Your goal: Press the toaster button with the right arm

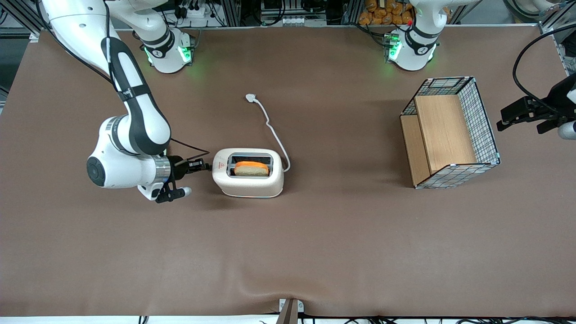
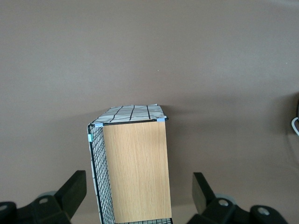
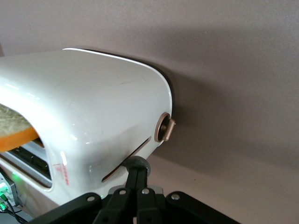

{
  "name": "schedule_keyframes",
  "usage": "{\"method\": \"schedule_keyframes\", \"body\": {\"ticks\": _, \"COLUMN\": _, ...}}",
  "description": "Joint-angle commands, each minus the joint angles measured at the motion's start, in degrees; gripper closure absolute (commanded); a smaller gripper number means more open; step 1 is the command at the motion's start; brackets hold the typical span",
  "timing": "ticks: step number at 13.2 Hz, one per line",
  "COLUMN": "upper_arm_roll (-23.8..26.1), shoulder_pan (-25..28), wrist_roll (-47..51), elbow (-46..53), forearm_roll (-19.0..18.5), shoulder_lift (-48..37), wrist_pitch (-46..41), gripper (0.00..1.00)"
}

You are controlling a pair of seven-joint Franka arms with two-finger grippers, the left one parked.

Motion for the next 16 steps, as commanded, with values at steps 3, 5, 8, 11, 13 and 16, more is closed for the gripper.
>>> {"method": "schedule_keyframes", "body": {"ticks": 3, "upper_arm_roll": -0.1, "shoulder_pan": 1.3, "wrist_roll": -1.2, "elbow": -1.9, "forearm_roll": 1.4, "shoulder_lift": 2.2, "wrist_pitch": 2.9, "gripper": 1.00}}
{"method": "schedule_keyframes", "body": {"ticks": 5, "upper_arm_roll": 0.0, "shoulder_pan": 1.7, "wrist_roll": -1.2, "elbow": -2.7, "forearm_roll": 1.4, "shoulder_lift": 2.3, "wrist_pitch": 4.8, "gripper": 1.00}}
{"method": "schedule_keyframes", "body": {"ticks": 8, "upper_arm_roll": 0.0, "shoulder_pan": 1.7, "wrist_roll": -1.2, "elbow": -3.0, "forearm_roll": 1.6, "shoulder_lift": 3.3, "wrist_pitch": 5.3, "gripper": 1.00}}
{"method": "schedule_keyframes", "body": {"ticks": 11, "upper_arm_roll": 0.1, "shoulder_pan": 1.7, "wrist_roll": -1.5, "elbow": -3.0, "forearm_roll": 1.7, "shoulder_lift": 4.4, "wrist_pitch": 6.5, "gripper": 1.00}}
{"method": "schedule_keyframes", "body": {"ticks": 13, "upper_arm_roll": 0.1, "shoulder_pan": 1.7, "wrist_roll": -4.5, "elbow": -3.1, "forearm_roll": 6.0, "shoulder_lift": 5.6, "wrist_pitch": 7.1, "gripper": 1.00}}
{"method": "schedule_keyframes", "body": {"ticks": 16, "upper_arm_roll": 0.1, "shoulder_pan": 1.0, "wrist_roll": -7.6, "elbow": -3.1, "forearm_roll": 8.6, "shoulder_lift": 6.1, "wrist_pitch": 6.7, "gripper": 1.00}}
